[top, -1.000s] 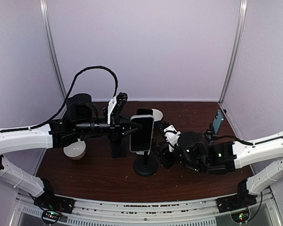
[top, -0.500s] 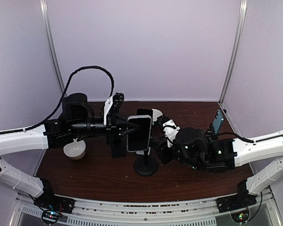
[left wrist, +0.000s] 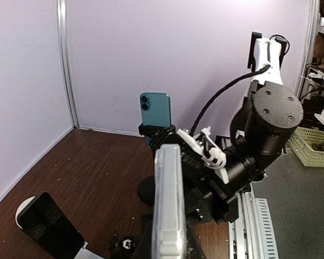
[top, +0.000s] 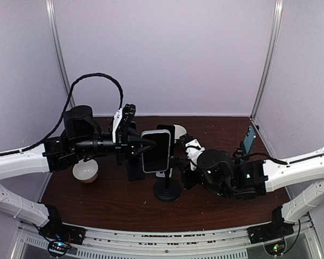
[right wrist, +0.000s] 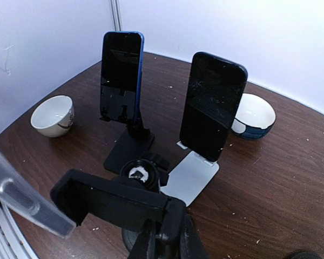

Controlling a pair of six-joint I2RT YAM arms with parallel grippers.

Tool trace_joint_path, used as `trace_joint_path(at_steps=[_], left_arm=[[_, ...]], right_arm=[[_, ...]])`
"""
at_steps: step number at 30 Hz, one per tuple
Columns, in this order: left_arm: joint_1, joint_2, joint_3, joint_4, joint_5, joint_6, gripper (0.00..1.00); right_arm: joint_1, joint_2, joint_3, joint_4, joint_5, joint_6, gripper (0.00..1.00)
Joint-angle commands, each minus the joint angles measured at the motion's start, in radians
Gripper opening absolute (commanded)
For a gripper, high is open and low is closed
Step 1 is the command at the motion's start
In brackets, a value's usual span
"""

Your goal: Place the phone on the phone stand

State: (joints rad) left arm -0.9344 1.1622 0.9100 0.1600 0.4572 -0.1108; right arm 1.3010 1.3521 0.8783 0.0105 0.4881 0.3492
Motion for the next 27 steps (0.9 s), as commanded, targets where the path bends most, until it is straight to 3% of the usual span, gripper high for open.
trace_joint_path(at_steps=[1, 5, 14, 20, 21, 24, 27], left_arm=[[-0.004, 0.019, -0.005, 0.210, -0.015, -0.034, 0.00], [-0.030, 0.079, -0.056, 0.456, -0.061, -0.086, 0.00], [-0.079, 0.160, -0.159, 0.791, -0.312, -0.138, 0.00], [-0.081, 0.223, -0.241, 1.104, -0.335, -0.144, 0.00], [-0.080, 0.215, -0.241, 1.122, -0.339, -0.141, 0.00], [-0.080, 0.139, -0.194, 0.955, -0.324, -0.104, 0.00], [-0.080, 0.059, -0.237, 0.936, -0.326, -0.094, 0.00]], right_arm=[[0.005, -0.002, 0.017, -0.018, 0.020, -0.018, 0.05], [0.008, 0.011, 0.016, -0.003, 0.004, 0.006, 0.02], [0.012, 0.014, 0.009, 0.014, 0.026, 0.050, 0.00], [0.012, 0.009, 0.000, 0.033, 0.015, 0.053, 0.00], [0.011, 0.008, -0.003, 0.035, 0.017, 0.052, 0.00], [0.012, 0.005, -0.009, 0.027, 0.025, 0.054, 0.00], [0.011, -0.001, -0.010, 0.023, 0.028, 0.045, 0.00]])
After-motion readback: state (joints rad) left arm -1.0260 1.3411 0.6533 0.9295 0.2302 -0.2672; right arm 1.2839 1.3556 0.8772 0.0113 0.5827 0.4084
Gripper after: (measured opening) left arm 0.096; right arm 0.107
